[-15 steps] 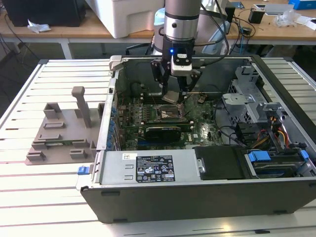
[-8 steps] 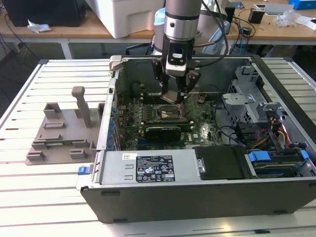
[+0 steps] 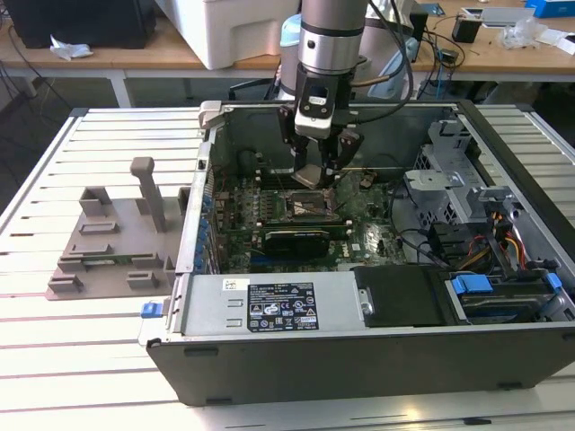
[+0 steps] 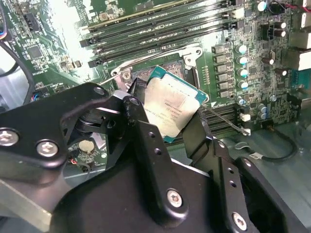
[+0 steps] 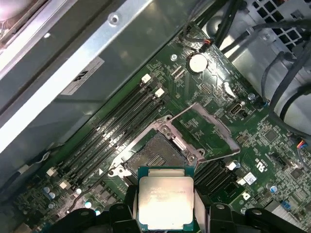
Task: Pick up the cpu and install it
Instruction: 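Place the cpu into insertion slot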
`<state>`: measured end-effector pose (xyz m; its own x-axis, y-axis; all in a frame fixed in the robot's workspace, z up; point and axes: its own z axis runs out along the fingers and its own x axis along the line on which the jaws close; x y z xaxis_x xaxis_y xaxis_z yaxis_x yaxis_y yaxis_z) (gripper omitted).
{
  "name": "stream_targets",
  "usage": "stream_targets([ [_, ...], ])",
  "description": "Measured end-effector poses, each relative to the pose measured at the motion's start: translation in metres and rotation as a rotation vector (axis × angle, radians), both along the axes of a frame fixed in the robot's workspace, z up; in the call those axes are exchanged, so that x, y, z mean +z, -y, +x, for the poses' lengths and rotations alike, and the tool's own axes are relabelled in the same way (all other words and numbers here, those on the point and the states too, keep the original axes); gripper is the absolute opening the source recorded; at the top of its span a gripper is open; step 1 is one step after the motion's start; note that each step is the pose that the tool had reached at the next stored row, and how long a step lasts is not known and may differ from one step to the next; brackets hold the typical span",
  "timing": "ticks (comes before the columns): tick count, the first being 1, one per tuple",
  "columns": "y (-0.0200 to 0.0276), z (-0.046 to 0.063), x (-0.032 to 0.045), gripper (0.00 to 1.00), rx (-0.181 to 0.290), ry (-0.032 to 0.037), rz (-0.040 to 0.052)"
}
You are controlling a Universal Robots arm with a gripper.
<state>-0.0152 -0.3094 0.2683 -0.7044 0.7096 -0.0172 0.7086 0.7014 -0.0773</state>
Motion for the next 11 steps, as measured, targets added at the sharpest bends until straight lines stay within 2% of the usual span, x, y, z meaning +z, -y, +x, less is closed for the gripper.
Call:
stream_targets([
  [11, 0.0, 0.0, 0.0, 0.55, -0.13, 0.0, -0.0005],
])
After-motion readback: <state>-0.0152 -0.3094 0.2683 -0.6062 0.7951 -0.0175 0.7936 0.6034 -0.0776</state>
